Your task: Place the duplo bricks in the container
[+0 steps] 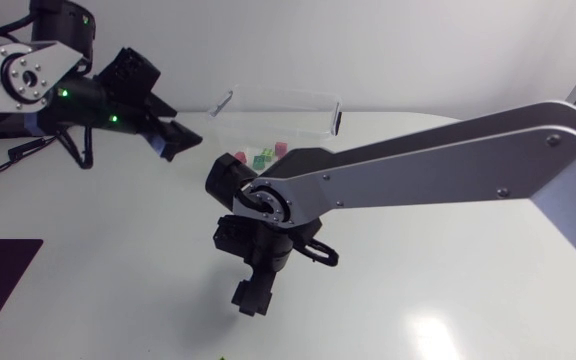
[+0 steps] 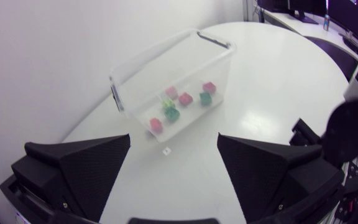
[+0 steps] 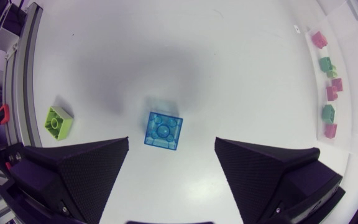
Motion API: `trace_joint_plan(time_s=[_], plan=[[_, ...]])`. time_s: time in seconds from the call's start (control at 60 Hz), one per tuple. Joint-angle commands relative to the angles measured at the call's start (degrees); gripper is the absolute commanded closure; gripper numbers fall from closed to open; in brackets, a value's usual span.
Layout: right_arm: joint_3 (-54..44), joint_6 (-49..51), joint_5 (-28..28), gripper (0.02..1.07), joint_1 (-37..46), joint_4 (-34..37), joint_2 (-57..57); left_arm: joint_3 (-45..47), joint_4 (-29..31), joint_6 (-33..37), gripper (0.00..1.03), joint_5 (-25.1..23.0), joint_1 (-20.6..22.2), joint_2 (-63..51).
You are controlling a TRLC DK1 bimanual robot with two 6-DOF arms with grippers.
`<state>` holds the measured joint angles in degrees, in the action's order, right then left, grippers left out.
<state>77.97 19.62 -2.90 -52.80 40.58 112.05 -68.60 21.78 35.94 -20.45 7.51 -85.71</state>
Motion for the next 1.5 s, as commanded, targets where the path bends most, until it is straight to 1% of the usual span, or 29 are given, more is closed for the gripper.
trace_joint_plan(time_s=[0.0, 0.167, 0.217, 0.25, 0.517, 0.583, 0.617, 0.733, 0.883, 0.967, 1.017, 1.15, 1.267, 1.4, 1.483], plan=[[1.7, -1.4, 0.4, 0.07, -0.3, 1.5, 2.0, 6.0, 2.5, 2.8, 0.05, 1.0, -0.1, 4.1], [3.1, -1.7, 0.4, 0.07, -0.7, 3.5, 3.4, 13.6, 6.6, 4.8, 0.05, 3.0, 0.3, 11.3], [3.6, -1.8, 0.4, 0.09, -0.8, 3.8, 3.8, 15.2, 8.0, 5.6, 0.05, 3.4, 0.4, 12.9], [3.9, -2.0, 0.4, 0.1, -0.9, 4.2, 4.1, 16.4, 9.0, 6.2, 0.05, 3.4, 0.3, 14.1], [5.9, -3.2, 0.7, 0.1, -1.9, 5.9, 6.3, 25.3, 13.2, 13.2, 0.05, 3.4, 0.4, 21.4], [6.0, -3.6, 1.1, 0.11, -2.0, 6.3, 6.9, 27.2, 13.9, 14.7, 0.05, 3.3, 1.0, 23.2], [6.2, -3.8, 1.1, 0.13, -2.0, 6.4, 7.2, 27.8, 14.3, 14.9, 0.05, 3.3, 1.5, 23.8], [6.9, -4.1, 1.8, 0.14, -2.0, 7.2, 8.4, 29.4, 16.2, 16.6, 0.05, 2.8, 2.9, 26.4], [7.9, -4.1, 2.5, 0.27, -2.4, 7.9, 9.6, 32.1, 17.2, 18.2, 0.05, 2.7, 7.3, 29.8], [8.2, -4.2, 2.5, 0.37, -2.5, 7.9, 10.0, 33.9, 17.1, 18.4, 0.05, 2.7, 10.7, 30.7], [8.3, -4.2, 2.5, 0.46, -2.5, 7.9, 10.2, 35.1, 16.5, 18.5, 0.05, 2.6, 12.3, 30.7], [8.2, -4.2, 2.5, 0.76, -2.6, 8.0, 10.6, 39.2, 13.5, 18.5, 0.05, 2.6, 17.2, 30.6], [7.6, -4.3, 2.5, 0.78, -2.1, 7.9, 9.6, 41.1, 12.9, 19.3, 0.05, 2.6, 20.0, 30.7], [5.8, -5.3, 2.5, 0.78, 0.3, 7.1, 6.0, 42.7, 12.8, 21.8, 0.05, 0.7, 20.9, 31.0], [4.6, -5.9, 2.5, 0.78, 2.3, 6.4, 2.9, 43.5, 11.6, 22.8, 0.05, -0.2, 21.8, 31.0]])
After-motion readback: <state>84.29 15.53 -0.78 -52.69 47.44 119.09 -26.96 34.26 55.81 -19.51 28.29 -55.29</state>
